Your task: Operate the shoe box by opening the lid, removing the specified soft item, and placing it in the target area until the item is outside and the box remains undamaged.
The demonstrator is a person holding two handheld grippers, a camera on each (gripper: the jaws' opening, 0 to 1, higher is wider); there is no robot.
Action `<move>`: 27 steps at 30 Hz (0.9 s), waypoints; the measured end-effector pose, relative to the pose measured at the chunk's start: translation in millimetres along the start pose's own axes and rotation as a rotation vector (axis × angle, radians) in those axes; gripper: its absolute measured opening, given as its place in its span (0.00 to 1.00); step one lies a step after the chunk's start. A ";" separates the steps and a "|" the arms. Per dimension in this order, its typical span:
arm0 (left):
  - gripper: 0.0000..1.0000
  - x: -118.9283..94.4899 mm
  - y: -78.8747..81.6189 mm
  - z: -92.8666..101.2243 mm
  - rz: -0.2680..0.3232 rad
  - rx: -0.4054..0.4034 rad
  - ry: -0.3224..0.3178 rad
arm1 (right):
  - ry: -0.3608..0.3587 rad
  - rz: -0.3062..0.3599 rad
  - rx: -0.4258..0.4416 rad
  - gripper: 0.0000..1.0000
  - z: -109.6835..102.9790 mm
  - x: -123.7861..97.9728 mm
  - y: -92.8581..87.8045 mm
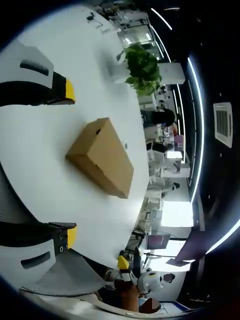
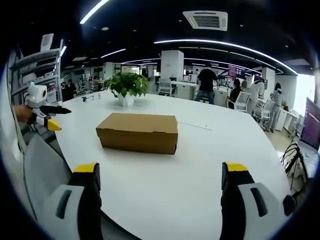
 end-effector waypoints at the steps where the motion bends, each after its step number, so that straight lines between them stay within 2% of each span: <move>1: 1.00 0.3 -3.0 -1.7 0.001 -0.001 0.000 | -0.001 0.001 0.002 0.96 0.1 -0.2 -0.1; 10: 1.00 -0.2 -13.0 -7.6 0.002 0.000 0.002 | 0.004 0.003 0.002 0.96 -0.9 -0.8 -0.3; 27: 1.00 -4.5 -16.5 -5.1 -0.002 -0.005 0.006 | 0.016 0.013 0.007 0.96 -3.2 -2.7 1.0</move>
Point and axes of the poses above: the point that each gripper's makers call its tool centre point, and the gripper's own axes: x roughly forward along the fingers, z roughly to its right, y roughly out of its top, the point moved 5 cm from there along -x, roughly backward along the fingers, and after that the axes turned 10 degrees about z, right-handed, at the moved point
